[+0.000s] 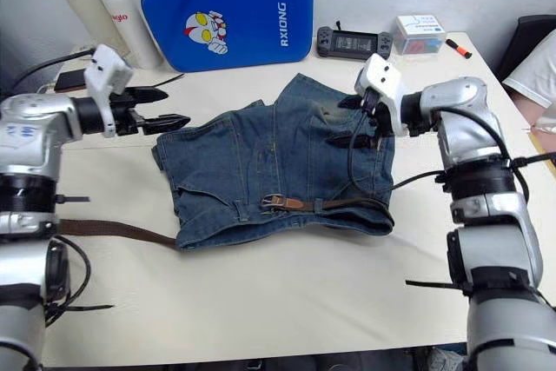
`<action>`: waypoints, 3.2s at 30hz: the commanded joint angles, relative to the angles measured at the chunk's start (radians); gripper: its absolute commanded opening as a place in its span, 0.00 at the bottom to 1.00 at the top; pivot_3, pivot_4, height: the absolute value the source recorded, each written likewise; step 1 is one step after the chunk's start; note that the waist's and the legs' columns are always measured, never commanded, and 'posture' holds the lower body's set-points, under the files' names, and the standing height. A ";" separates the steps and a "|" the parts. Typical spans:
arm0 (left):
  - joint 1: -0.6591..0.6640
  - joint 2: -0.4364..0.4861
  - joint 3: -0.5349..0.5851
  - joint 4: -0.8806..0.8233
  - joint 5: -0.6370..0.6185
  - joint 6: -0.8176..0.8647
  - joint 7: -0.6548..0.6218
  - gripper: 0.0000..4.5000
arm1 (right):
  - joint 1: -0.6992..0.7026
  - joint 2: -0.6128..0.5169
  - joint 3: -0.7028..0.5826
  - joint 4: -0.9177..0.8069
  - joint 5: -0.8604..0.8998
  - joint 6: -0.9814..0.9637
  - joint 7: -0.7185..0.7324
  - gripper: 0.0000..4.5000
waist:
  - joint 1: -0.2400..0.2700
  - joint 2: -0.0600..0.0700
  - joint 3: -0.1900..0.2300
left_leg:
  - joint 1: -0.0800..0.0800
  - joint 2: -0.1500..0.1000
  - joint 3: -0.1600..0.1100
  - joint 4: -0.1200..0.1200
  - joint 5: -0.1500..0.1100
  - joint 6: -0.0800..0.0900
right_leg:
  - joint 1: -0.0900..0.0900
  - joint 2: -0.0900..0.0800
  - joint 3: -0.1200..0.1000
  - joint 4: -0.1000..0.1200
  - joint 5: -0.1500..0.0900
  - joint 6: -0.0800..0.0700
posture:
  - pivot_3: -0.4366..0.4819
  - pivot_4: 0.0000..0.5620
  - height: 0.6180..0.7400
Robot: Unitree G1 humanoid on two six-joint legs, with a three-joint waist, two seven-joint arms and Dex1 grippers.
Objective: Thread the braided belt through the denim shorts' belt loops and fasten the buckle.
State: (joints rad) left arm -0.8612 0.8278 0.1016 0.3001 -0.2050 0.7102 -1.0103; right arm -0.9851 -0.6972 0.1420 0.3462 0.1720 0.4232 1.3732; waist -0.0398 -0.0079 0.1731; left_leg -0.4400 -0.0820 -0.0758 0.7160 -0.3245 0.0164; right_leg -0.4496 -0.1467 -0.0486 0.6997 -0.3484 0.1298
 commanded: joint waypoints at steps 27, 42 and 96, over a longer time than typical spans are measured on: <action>0.665 -0.400 1.149 -0.766 -1.098 0.904 1.389 1.00 | 0.022 -0.052 0.172 -0.321 0.246 0.190 0.218 1.00 | 0.074 -0.002 0.000 | 0.009 -0.001 -0.007 0.005 0.000 -0.001 | 0.015 -0.002 0.001 -0.008 -0.001 -0.002 | 0.48 0.27 0.48; 0.612 -0.421 0.616 -0.631 -1.630 0.235 2.495 1.00 | 0.090 -0.087 0.141 -0.413 0.252 0.213 0.147 1.00 | 0.064 -0.010 -0.003 | 0.017 -0.005 -0.011 0.006 -0.004 -0.001 | 0.021 -0.001 0.004 -0.007 -0.001 -0.002 | 0.48 0.27 0.48; 0.260 0.184 -0.122 -0.605 -0.529 0.109 0.341 0.01 | 0.237 -0.137 -0.087 -0.773 0.420 0.493 -0.215 1.00 | 0.042 -0.005 0.003 | 0.017 -0.009 -0.008 -0.014 0.001 0.000 | 0.011 0.001 0.020 -0.011 -0.002 -0.004 | 0.48 0.27 0.48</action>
State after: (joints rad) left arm -0.5504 1.0261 -0.0595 -0.3253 -0.6931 0.7516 -0.6692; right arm -0.7483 -0.8338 0.0931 -0.3669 0.5525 0.8873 1.1860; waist 0.0026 -0.0128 0.1765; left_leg -0.4233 -0.0907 -0.0838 0.7023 -0.3236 0.0163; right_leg -0.4383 -0.1459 -0.0283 0.6887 -0.3508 0.1259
